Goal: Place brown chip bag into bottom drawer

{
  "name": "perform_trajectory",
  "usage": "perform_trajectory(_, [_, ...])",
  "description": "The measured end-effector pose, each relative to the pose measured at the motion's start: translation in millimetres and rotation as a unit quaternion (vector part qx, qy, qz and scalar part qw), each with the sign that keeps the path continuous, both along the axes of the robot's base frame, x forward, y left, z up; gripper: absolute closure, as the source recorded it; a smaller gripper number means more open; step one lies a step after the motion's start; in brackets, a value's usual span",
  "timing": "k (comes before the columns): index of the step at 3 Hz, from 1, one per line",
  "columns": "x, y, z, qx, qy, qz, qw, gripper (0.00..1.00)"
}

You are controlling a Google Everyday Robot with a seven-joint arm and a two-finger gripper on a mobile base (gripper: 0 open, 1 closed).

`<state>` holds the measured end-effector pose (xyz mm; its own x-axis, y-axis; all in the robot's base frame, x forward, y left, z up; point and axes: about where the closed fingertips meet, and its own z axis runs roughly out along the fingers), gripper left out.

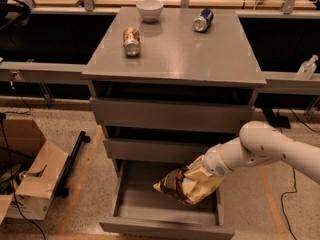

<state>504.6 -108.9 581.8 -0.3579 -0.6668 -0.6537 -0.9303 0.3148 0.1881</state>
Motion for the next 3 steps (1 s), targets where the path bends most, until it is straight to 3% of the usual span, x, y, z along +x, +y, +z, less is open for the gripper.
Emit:
perform_trajectory(1, [-1.6,1.6,-22.3,0.008,0.019,-0.001,0.9998,1.0])
perform_trajectory(2, [-7.8,5.2,-25.4,-0.005,0.019,0.008,0.9998,1.0])
perform_trajectory(3, [8.3,3.5,-53.4,-0.034,-0.001,0.0,0.9994,1.0])
